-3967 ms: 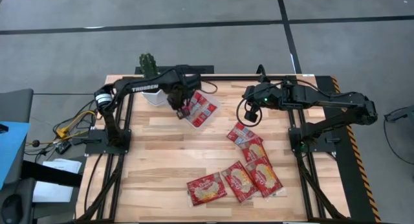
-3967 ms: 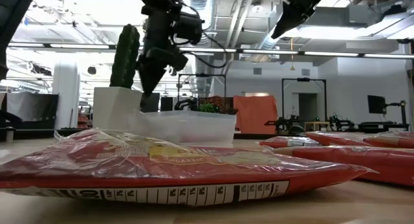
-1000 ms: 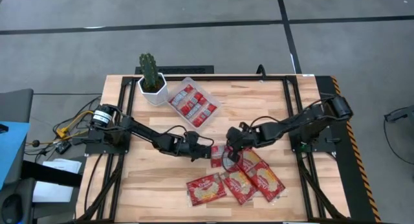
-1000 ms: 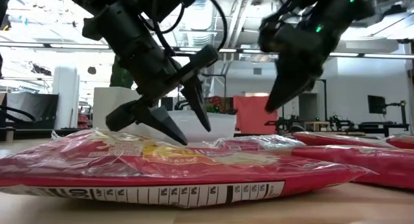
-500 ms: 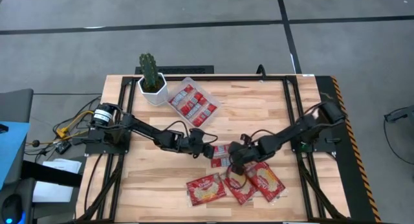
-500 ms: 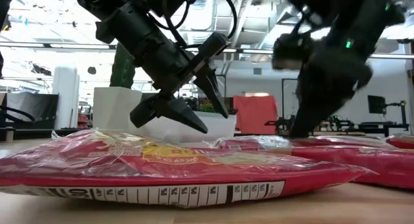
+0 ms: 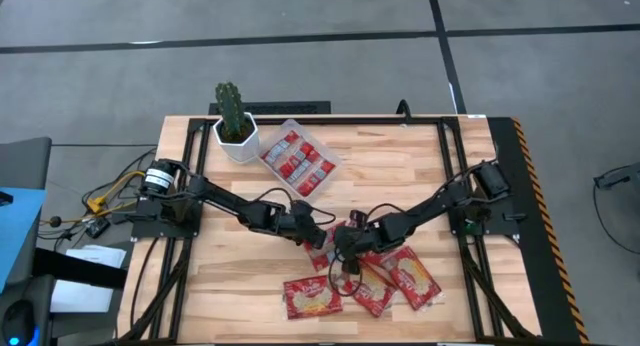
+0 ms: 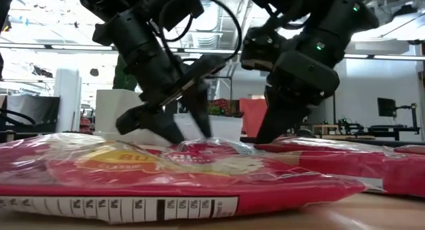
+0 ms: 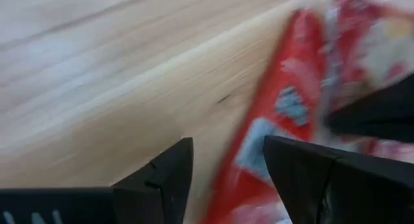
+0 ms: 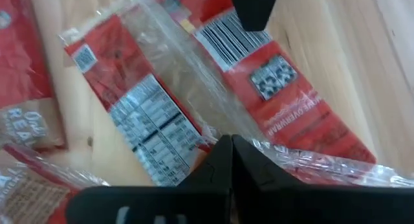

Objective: Sort popcorn bags into baskets
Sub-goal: Put the red popcorn bag into the transparent bin

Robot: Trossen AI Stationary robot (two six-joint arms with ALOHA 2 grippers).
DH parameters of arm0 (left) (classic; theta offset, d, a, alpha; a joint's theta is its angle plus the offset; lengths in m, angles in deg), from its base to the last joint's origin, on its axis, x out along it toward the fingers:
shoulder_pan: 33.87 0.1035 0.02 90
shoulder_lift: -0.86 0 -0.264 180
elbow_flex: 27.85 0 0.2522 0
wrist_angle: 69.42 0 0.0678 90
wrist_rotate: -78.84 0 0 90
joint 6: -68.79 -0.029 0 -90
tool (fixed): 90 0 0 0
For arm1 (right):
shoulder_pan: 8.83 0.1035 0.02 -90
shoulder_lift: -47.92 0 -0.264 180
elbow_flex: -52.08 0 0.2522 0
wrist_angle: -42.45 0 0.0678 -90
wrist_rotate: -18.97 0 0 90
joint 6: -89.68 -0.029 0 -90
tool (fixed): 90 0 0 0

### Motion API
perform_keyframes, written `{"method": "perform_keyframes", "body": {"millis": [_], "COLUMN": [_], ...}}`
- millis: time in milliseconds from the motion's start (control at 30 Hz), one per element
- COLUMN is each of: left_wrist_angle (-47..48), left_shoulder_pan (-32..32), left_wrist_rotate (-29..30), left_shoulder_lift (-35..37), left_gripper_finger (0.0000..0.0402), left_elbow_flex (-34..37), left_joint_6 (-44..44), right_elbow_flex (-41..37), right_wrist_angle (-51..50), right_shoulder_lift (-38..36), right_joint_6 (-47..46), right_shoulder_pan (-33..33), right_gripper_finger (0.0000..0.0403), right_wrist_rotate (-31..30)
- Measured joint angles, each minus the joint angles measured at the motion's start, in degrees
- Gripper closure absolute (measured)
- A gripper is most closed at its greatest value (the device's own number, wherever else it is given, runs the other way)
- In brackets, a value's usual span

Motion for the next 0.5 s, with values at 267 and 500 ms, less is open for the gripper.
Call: {"method": "perform_keyframes", "body": {"millis": [267, 500], "left_wrist_angle": [1.64, -2.24], "left_shoulder_pan": [0.88, 1.38], "left_wrist_rotate": [-4.19, -9.10], "left_shoulder_lift": [0.00, 0.00], "left_gripper_finger": [0.0224, 0.0224], "left_elbow_flex": [-0.02, 0.00], "left_joint_6": [-6.26, -10.46], "right_elbow_flex": [-0.15, -0.10], "right_wrist_angle": [-5.51, -3.90], "right_shoulder_lift": [-6.48, -4.19], "right_joint_6": [-0.48, -5.81], "right_shoulder_pan": [2.93, 6.55], "right_gripper_finger": [0.0393, 0.0388], "right_wrist_rotate": [-0.37, -0.54]}}
